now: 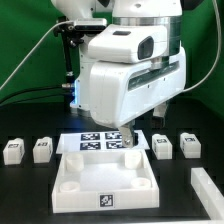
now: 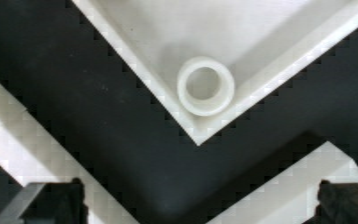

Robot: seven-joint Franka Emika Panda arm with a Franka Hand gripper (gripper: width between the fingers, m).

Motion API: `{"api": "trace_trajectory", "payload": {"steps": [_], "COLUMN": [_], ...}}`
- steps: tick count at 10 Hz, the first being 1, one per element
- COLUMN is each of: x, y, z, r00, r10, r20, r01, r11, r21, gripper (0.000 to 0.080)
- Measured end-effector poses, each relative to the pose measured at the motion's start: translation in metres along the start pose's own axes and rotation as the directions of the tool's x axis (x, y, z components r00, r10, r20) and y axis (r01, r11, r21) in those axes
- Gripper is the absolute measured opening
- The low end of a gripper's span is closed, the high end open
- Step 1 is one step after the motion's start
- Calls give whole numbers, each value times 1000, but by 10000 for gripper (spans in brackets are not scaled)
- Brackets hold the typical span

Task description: Assemble one leg

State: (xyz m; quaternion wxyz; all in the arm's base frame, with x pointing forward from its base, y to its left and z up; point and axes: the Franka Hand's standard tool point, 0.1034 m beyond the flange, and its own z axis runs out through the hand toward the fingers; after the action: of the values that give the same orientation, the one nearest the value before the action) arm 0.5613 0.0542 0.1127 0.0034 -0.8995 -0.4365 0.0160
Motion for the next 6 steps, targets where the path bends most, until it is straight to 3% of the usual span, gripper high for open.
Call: {"api": "trace_trajectory", "payload": {"steps": [6], "x": [0], "y": [0], "z": [0], "r00": [1000], "r10": [-28], "r20": [0], "r01": [28], "r11": [1000], "r21": [0], "gripper": [650]}}
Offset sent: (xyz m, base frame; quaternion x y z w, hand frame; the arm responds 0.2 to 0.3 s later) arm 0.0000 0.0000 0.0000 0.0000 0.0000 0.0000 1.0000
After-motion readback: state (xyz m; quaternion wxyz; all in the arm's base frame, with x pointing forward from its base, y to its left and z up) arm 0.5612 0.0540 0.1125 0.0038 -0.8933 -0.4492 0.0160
